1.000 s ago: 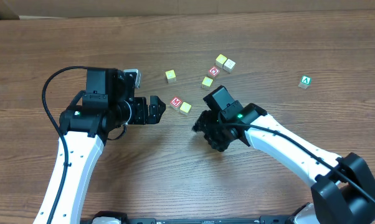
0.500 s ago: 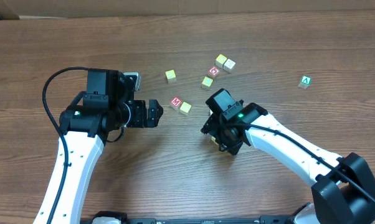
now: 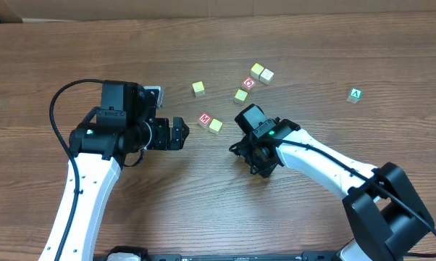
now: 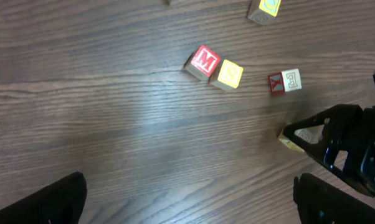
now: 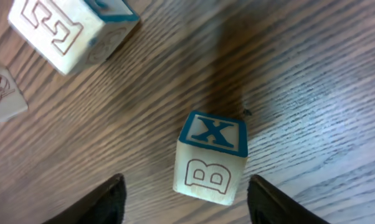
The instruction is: Flip 4 blocks
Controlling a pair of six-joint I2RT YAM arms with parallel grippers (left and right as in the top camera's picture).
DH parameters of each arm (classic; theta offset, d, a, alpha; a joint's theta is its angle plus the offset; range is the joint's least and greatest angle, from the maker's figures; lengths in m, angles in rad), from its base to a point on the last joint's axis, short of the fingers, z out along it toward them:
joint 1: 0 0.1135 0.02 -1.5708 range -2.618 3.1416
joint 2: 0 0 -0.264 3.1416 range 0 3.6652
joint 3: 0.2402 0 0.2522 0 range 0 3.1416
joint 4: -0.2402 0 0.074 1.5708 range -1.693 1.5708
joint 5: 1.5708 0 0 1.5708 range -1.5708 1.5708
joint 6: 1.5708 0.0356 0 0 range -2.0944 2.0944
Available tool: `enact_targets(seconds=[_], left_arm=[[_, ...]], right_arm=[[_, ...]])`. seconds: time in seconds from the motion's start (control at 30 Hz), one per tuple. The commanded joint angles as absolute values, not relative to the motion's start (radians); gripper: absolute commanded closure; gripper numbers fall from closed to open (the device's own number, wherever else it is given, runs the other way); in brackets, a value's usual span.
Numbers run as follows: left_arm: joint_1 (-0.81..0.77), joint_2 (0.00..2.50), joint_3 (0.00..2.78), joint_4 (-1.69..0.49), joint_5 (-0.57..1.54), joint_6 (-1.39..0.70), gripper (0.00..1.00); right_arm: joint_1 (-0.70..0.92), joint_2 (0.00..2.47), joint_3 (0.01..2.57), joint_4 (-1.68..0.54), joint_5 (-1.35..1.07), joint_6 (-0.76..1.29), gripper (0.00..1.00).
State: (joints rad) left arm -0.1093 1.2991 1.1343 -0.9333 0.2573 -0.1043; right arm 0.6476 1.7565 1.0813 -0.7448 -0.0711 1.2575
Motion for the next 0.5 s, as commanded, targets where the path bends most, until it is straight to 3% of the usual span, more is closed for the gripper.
enact_targets(seconds=[0.0, 0.3, 0.47], left_arm=[[-0.105, 1.304, 1.152, -0.939, 0.252, -0.089, 0.0], [-0.105, 1.304, 1.152, -0.947, 0.252, -0.089, 0.0], [-0.105, 1.304, 1.152, -0.956, 0.252, -0.089, 0.0]], right_arm=[[0.64, 1.775, 1.099, -0.742, -0.065, 1.322, 0.42], [0.64, 1.798, 1.099, -0.743, -0.044, 1.34, 0.47], [0.64, 1.798, 1.099, -0.746, -0.034, 1.337, 0.64]])
